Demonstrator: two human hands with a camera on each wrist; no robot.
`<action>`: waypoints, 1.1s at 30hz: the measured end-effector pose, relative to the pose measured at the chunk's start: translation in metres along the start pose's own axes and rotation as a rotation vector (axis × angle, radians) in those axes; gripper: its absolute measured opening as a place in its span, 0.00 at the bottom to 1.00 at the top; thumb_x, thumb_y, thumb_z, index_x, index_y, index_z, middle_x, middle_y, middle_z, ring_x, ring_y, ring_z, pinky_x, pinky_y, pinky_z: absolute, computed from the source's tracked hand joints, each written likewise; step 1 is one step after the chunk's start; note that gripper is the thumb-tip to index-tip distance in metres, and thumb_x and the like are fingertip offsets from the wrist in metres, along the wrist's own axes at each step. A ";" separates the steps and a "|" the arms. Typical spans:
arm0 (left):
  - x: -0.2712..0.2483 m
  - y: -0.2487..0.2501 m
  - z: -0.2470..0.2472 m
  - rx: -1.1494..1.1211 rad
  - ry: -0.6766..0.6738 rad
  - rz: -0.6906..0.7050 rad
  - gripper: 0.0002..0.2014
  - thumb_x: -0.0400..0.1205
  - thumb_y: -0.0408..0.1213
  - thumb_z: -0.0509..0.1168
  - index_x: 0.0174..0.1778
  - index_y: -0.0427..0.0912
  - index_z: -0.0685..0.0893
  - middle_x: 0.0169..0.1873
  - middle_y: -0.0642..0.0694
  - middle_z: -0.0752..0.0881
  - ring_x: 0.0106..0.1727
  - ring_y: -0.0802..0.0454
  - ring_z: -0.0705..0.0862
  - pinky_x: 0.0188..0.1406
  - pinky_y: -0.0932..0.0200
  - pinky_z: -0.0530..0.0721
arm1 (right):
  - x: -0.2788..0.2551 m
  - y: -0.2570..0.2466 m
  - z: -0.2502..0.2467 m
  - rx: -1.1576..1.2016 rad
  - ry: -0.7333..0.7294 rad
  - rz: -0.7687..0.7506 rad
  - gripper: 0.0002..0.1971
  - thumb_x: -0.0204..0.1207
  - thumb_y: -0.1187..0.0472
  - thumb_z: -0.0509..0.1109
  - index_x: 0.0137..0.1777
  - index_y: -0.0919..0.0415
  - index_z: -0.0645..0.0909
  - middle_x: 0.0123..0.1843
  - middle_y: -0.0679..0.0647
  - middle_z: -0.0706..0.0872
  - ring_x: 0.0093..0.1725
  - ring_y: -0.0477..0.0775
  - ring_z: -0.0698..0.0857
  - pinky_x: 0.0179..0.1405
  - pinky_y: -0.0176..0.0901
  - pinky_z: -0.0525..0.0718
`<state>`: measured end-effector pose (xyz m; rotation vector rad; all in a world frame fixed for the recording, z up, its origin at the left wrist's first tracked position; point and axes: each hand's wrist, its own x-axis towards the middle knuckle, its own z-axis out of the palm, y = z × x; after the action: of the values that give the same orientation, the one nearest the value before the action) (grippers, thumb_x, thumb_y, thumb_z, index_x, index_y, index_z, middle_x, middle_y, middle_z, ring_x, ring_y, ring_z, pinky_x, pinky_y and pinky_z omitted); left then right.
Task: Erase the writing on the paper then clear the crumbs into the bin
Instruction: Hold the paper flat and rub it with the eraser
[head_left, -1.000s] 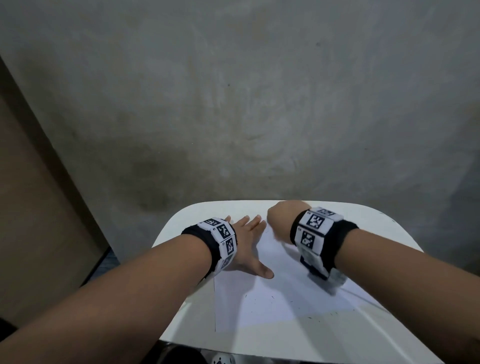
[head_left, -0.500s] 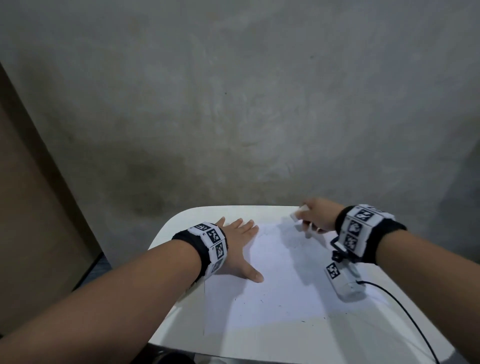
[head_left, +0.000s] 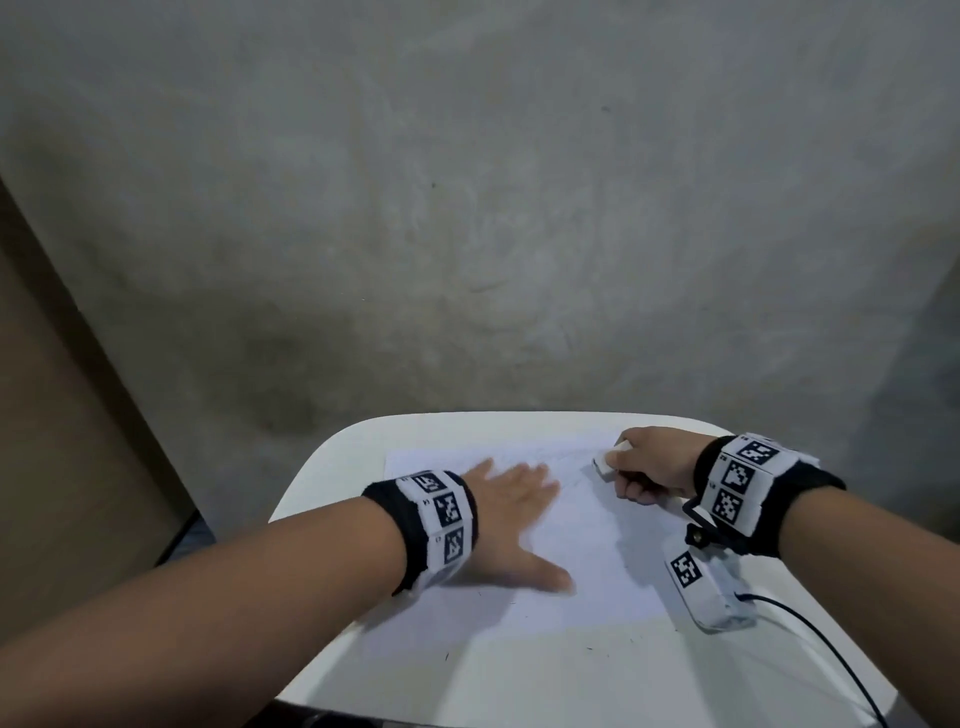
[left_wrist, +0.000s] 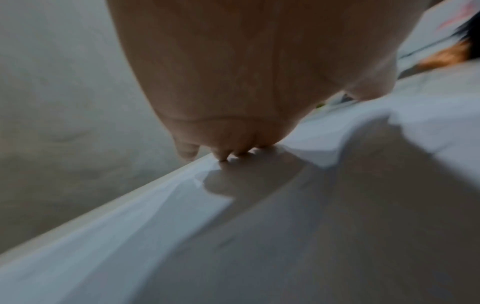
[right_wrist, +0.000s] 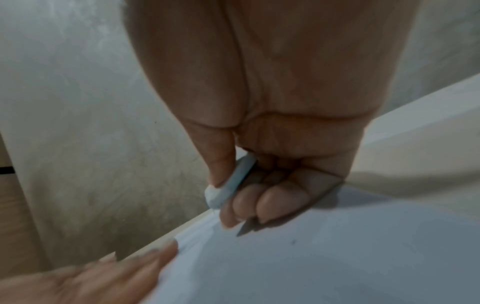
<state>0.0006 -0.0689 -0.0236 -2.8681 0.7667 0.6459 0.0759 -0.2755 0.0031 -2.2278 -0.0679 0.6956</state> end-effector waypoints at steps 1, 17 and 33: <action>0.002 0.010 -0.001 0.014 -0.015 0.100 0.51 0.75 0.80 0.42 0.86 0.53 0.33 0.85 0.53 0.31 0.85 0.56 0.32 0.81 0.45 0.29 | 0.000 0.000 0.000 0.000 0.000 -0.001 0.16 0.86 0.67 0.55 0.35 0.65 0.72 0.29 0.61 0.78 0.15 0.46 0.73 0.14 0.29 0.71; 0.025 -0.026 -0.016 -0.184 0.026 -0.206 0.59 0.74 0.70 0.67 0.87 0.50 0.34 0.87 0.49 0.35 0.87 0.47 0.35 0.83 0.40 0.42 | 0.004 -0.054 0.034 -0.728 0.066 -0.285 0.13 0.75 0.59 0.71 0.59 0.54 0.80 0.41 0.46 0.84 0.46 0.53 0.83 0.44 0.39 0.78; 0.028 -0.026 -0.018 -0.189 -0.006 -0.192 0.61 0.73 0.70 0.69 0.86 0.52 0.32 0.86 0.47 0.34 0.87 0.45 0.36 0.84 0.37 0.44 | 0.009 -0.071 0.059 -1.199 0.005 -0.241 0.15 0.78 0.61 0.65 0.64 0.58 0.82 0.56 0.55 0.88 0.51 0.56 0.85 0.46 0.43 0.77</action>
<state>0.0423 -0.0624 -0.0194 -3.0563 0.4418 0.7361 0.0663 -0.1841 0.0170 -3.2431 -0.9496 0.5634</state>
